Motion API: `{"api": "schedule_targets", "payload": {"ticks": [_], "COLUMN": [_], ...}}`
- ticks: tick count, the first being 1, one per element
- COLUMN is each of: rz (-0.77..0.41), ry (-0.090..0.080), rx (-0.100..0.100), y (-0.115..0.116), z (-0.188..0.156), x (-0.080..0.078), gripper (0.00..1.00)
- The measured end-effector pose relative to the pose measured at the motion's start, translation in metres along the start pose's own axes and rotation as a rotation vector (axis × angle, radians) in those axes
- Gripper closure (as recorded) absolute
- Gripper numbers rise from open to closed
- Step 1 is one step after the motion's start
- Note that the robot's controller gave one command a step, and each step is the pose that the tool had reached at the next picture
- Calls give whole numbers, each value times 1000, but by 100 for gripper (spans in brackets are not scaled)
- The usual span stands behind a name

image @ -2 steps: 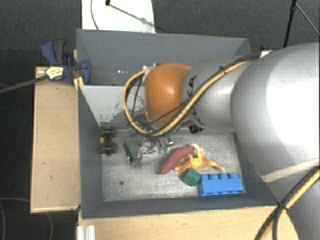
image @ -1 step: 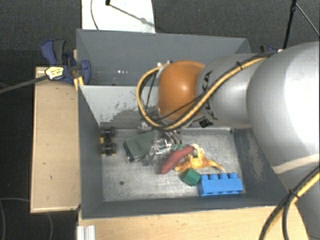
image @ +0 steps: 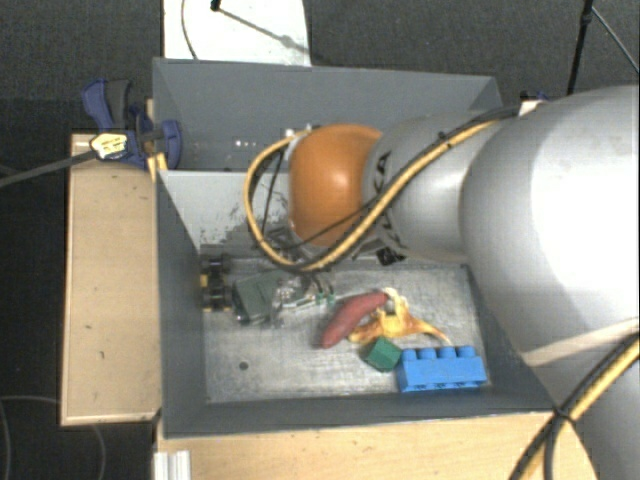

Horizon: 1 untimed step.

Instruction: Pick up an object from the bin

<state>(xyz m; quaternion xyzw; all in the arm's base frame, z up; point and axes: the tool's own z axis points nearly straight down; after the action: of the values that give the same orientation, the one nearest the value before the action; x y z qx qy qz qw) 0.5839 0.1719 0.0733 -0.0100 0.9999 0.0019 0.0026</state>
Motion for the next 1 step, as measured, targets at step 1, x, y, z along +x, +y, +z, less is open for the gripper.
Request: {"api": "schedule_targets", "payload": {"ticks": [1], "rz": [0], "ry": [0], "rx": [0], "y": [0], "z": [0], "x": [0], "gripper": [100]}}
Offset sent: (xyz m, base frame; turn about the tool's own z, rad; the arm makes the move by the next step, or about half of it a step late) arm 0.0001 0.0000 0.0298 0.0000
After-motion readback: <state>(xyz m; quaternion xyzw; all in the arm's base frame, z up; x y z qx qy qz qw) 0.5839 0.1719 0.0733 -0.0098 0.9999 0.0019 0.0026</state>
